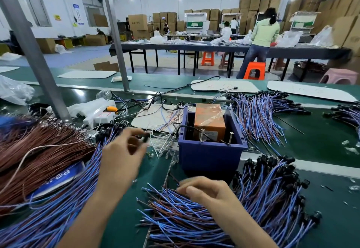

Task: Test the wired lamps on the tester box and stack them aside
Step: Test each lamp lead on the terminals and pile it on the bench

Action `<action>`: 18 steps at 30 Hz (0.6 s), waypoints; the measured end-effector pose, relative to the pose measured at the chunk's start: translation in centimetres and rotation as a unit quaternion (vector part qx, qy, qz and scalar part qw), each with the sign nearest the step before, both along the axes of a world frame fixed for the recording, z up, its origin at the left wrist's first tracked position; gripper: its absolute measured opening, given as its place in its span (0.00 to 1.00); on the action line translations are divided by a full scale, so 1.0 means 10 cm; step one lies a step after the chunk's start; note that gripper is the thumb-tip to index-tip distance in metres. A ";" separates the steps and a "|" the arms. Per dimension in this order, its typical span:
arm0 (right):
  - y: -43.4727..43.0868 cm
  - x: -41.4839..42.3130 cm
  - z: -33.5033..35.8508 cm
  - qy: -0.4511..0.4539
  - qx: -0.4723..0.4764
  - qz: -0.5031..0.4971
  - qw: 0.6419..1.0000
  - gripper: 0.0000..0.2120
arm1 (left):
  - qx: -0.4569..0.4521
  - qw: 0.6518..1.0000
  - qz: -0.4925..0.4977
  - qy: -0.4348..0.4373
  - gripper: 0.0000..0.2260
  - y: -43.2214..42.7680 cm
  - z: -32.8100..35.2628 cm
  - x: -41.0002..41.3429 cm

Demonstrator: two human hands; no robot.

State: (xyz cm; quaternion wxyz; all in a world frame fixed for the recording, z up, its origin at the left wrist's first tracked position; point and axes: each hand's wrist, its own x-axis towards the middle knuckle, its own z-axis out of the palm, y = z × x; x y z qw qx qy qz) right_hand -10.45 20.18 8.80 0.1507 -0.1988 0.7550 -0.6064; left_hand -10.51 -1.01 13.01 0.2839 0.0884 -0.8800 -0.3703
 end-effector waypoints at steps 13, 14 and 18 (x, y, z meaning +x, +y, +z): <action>0.43 -0.30 0.05 -0.242 -0.472 -0.269 0.804 0.15 | 0.120 0.951 -0.244 -0.145 0.13 0.53 -0.39 0.25; 0.56 -0.36 0.11 -0.239 -0.493 -0.305 0.779 0.14 | 0.112 0.951 -0.243 -0.157 0.10 0.47 -0.40 0.26; 0.97 -0.56 0.20 -0.210 -0.498 -0.411 0.734 0.13 | 0.077 0.950 -0.232 -0.196 0.08 0.19 -0.38 0.32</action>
